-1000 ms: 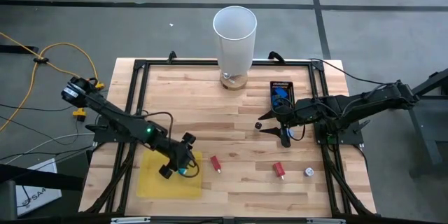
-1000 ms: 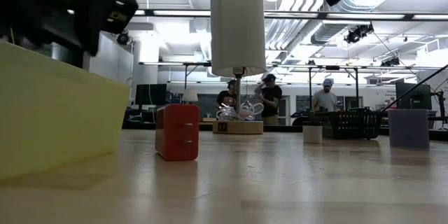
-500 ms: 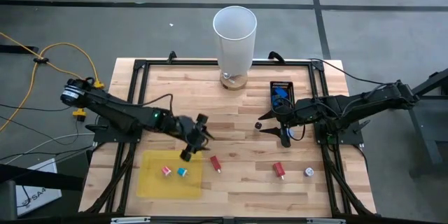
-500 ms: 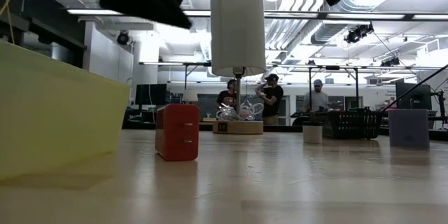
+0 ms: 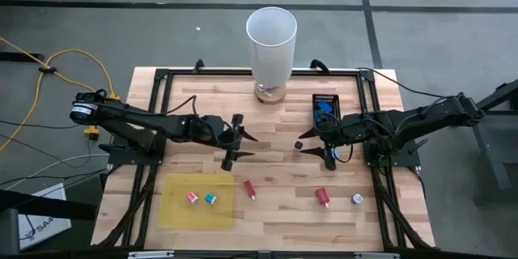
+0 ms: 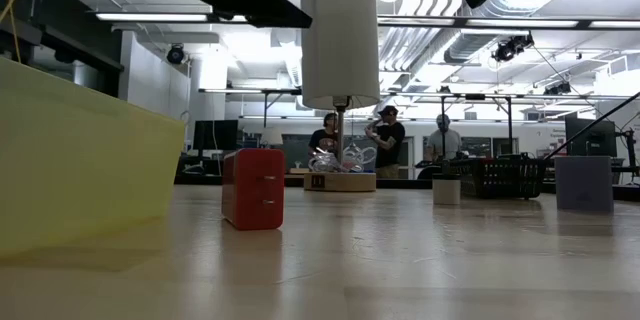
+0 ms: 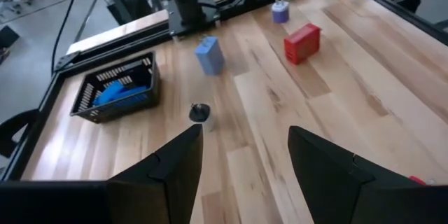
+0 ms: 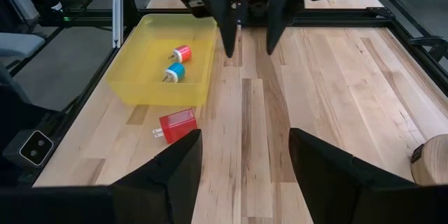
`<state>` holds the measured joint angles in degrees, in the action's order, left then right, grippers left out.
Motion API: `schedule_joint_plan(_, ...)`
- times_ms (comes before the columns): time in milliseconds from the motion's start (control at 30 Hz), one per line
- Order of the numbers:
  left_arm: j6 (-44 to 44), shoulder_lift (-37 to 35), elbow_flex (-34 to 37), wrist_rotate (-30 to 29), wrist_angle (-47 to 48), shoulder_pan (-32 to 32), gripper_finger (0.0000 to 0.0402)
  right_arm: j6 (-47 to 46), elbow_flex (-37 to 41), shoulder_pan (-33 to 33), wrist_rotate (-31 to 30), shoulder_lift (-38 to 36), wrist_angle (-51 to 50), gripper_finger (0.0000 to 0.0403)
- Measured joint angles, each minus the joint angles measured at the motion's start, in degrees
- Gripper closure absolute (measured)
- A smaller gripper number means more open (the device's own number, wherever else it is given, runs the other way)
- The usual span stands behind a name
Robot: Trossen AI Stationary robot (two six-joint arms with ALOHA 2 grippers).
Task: Pick & Place Office items
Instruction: Put the left red charger adapter into the yellow bin
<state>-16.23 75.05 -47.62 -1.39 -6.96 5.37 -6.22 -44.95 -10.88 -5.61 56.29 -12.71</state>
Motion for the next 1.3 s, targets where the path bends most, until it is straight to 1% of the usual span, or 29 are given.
schedule_joint_plan(300, 0.57, 0.87, 0.00, -0.69, -0.11, -0.82, 0.0200, -0.02, 0.00, 0.00, 0.00, -0.01, 0.00, 0.0201)
schedule_joint_plan(467, 2.73, 3.48, -0.97, -0.70, -0.98, -1.97, 0.0200, 0.01, 0.00, 0.00, 0.00, 0.00, 0.00, 0.0201)
schedule_joint_plan(733, 2.96, 11.24, -7.84, 0.67, -1.01, -2.78, 0.0200, -0.01, 0.00, 0.01, 0.00, -0.02, 0.00, 0.0201)
schedule_joint_plan(933, 2.96, 18.16, -14.15, 2.54, -1.04, -2.78, 0.0200, 0.01, 0.00, 0.01, 0.00, -0.01, 0.02, 0.0201)
schedule_joint_plan(1033, 2.97, 21.17, -16.86, 4.38, -1.04, -2.78, 0.0200, 0.01, 0.00, 0.00, 0.00, -0.01, -0.04, 0.0201)
schedule_joint_plan(1167, 3.01, 23.24, -18.76, 5.31, -0.87, -2.78, 0.0200, 0.01, 0.00, 0.01, 0.00, 0.00, -0.04, 0.0201)
schedule_joint_plan(1300, 2.99, 23.26, -18.80, 5.33, -0.80, -2.78, 0.0200, 0.01, 0.00, 0.00, 0.00, -0.01, -0.01, 0.0201)
